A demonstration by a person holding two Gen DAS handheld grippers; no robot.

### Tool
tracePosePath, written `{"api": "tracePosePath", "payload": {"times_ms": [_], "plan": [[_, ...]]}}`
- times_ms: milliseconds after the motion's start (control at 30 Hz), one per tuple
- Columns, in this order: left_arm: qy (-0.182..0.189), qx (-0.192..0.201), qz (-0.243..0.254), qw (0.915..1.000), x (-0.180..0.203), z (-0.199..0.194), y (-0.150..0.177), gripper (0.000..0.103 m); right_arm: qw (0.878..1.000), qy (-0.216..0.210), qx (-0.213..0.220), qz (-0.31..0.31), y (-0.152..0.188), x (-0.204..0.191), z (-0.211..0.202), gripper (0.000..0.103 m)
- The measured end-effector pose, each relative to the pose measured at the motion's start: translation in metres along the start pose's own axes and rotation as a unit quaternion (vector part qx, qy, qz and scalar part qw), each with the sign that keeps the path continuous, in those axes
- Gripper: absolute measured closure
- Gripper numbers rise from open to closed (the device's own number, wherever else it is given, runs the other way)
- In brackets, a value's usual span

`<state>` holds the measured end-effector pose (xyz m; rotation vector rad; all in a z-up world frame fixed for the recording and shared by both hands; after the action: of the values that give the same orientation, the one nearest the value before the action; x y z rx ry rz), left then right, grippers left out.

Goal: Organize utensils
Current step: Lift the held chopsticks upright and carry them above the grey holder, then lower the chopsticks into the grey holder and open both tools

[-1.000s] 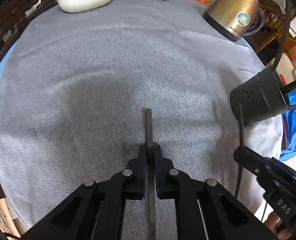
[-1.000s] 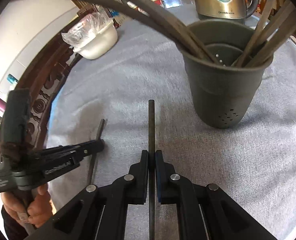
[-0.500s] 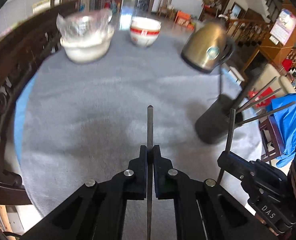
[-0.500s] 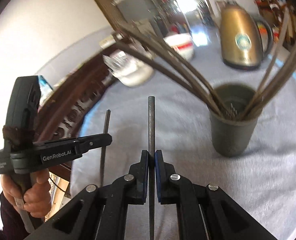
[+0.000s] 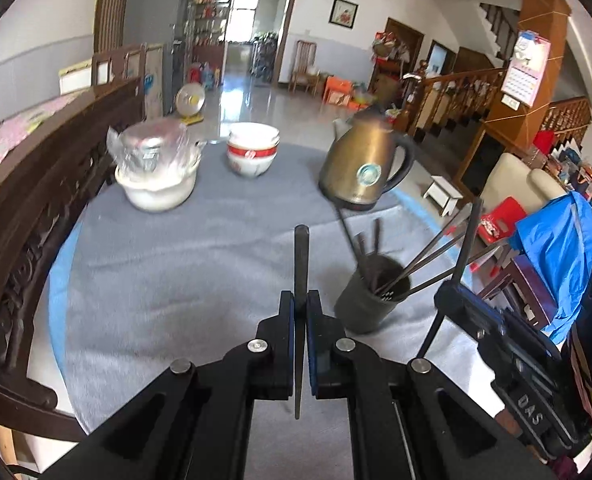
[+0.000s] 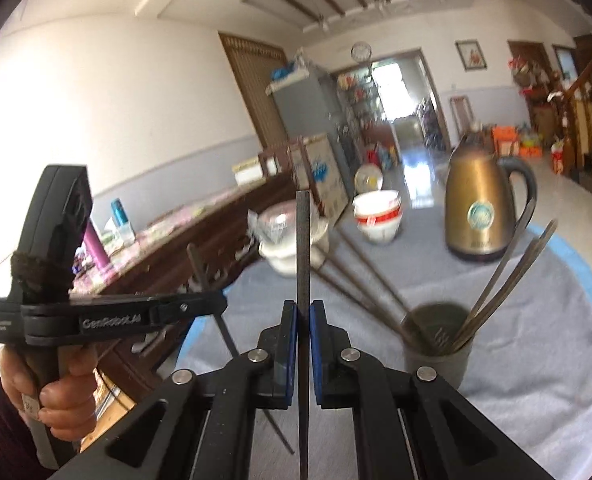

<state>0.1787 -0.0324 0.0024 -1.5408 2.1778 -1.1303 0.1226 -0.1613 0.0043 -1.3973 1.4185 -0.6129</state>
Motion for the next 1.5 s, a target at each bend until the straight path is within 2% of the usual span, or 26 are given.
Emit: {"api": "tracePosePath", "payload": {"times_ms": [133,300,600,933,1100,1333,1500], "plan": [[0.006,0.016,0.019,0.9997,0.019,-0.009,-0.015,0.097,0.998,0.025,0.058,-0.004,-0.025,0.011,-0.016,0.096],[0.016,0.032,0.04,0.9986,0.043,-0.017,-0.03,0.098,0.989,0.07,0.126,-0.02,-0.057,0.028,-0.034,0.096],[0.031,0.073,0.068,0.9945,0.085,-0.03,-0.065,0.097,0.977,0.111,0.178,-0.032,-0.081,0.04,-0.044,0.096],[0.027,0.147,0.056,0.9873,0.106,-0.028,-0.109,0.097,0.971,0.137,0.194,-0.018,-0.09,0.057,-0.023,0.096],[0.017,0.164,0.032,0.9858,0.104,-0.005,-0.115,0.097,0.97,0.149,0.191,0.004,-0.087,0.071,-0.012,0.096],[0.003,0.135,-0.004,0.9909,0.088,0.043,-0.098,0.097,0.973,0.158,0.166,0.014,-0.074,0.081,0.008,0.096],[-0.006,0.113,-0.01,0.9936,0.077,0.062,-0.083,0.097,0.976,0.159,0.147,0.008,-0.061,0.083,0.012,0.096]]}}
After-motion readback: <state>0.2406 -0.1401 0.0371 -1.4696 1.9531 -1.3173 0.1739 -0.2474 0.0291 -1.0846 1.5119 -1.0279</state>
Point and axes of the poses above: each gripper's, at about its wrist camera, not at the fingertips, and z roughly the way its jaws point, x to its right, y to its underside, the point moved 7 cm from there along z, roughly the way its jaws point, and after that the axes turned 4 degrees about y, right-handed, at the moved point
